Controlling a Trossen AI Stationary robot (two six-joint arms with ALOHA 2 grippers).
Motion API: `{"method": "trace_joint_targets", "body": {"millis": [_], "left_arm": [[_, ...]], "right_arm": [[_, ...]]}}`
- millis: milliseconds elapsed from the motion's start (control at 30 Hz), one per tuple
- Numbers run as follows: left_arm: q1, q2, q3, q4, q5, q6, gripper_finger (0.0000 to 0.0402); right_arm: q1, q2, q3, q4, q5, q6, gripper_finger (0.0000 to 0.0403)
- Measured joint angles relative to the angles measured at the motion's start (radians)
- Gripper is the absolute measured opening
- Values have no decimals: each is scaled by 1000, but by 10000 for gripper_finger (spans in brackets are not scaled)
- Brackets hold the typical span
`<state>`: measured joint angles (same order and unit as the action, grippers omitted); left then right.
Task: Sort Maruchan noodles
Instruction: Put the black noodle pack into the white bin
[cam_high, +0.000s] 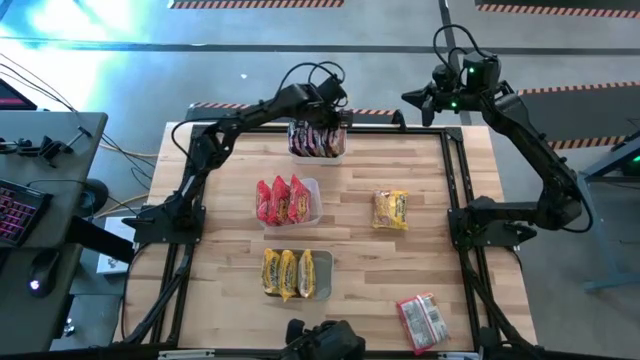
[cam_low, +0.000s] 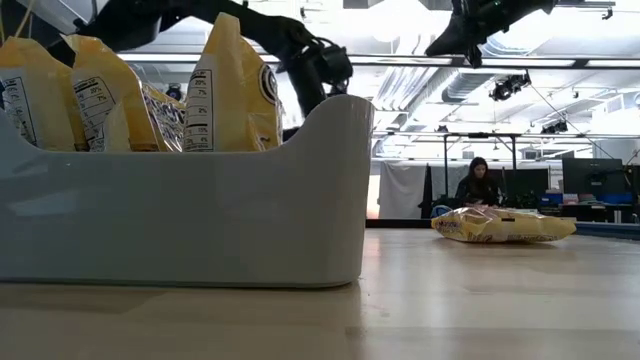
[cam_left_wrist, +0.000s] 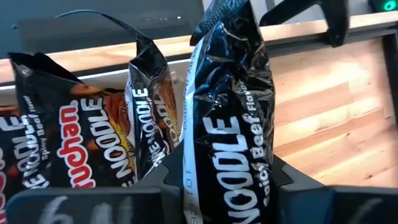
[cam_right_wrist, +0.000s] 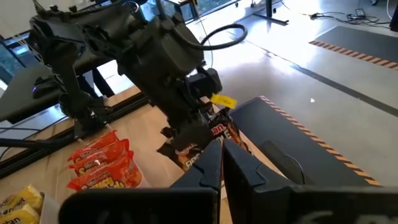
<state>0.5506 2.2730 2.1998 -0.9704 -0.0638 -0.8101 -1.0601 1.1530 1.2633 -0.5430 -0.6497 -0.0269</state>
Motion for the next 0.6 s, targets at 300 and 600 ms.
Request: {"method": "trace_joint_targets", "body": {"millis": [300,600], "left_arm": [[0,30,0,15,-6,-27,81],[7,47,-2,60,27,-27,124]], "right_arm": [[0,0,0,-20,-2,0,0],[0,0,0,-20,-2,0,0]]}}
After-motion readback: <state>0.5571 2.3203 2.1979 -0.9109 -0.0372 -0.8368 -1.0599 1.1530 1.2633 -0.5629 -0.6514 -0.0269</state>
